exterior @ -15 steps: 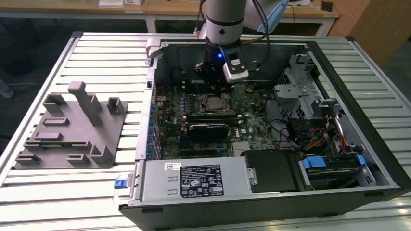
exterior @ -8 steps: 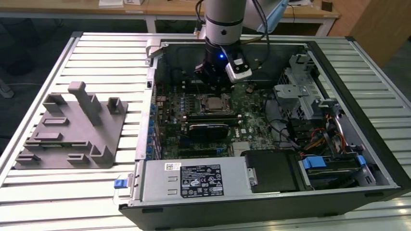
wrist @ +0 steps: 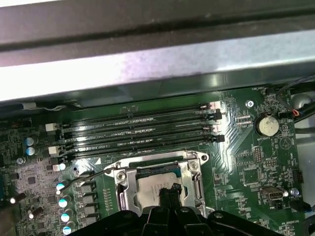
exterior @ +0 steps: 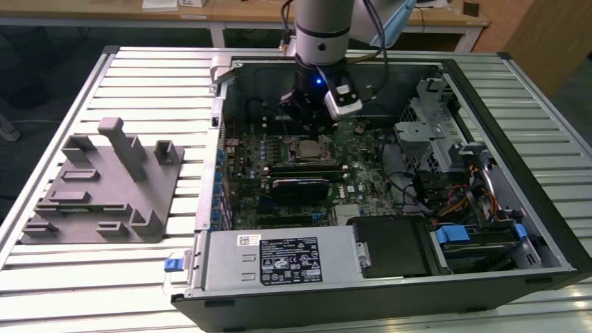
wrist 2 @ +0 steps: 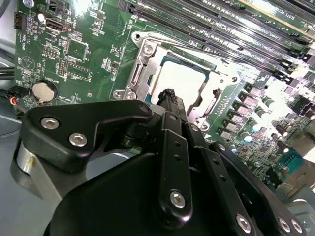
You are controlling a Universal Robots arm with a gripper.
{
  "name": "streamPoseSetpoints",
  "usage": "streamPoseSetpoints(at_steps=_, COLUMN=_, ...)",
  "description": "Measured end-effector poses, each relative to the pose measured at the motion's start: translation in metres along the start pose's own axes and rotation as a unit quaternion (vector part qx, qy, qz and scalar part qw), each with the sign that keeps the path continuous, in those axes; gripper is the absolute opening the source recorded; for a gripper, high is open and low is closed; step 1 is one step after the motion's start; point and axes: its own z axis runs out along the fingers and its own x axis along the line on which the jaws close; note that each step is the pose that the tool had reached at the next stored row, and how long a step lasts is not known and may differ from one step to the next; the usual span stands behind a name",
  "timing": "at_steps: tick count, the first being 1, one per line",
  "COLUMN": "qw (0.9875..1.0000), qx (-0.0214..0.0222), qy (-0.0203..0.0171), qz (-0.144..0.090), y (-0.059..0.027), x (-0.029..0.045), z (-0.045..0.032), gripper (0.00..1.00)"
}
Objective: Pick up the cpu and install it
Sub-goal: 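Close the cpu cover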
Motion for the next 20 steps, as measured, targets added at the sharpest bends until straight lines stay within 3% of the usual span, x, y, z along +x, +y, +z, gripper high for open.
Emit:
streamPoseSetpoints(at_steps=8, qw=1.0, qx=0.0, qy=0.0, qz=0.0, y=-0.0051, x=0.0059, z=0.0032, gripper=0.11)
streamPoseSetpoints(at_steps=20, qw=1.0, qx=0.0, qy=0.0, qz=0.0, y=-0.0078, x=0.0208, z=0.014, gripper=0.11)
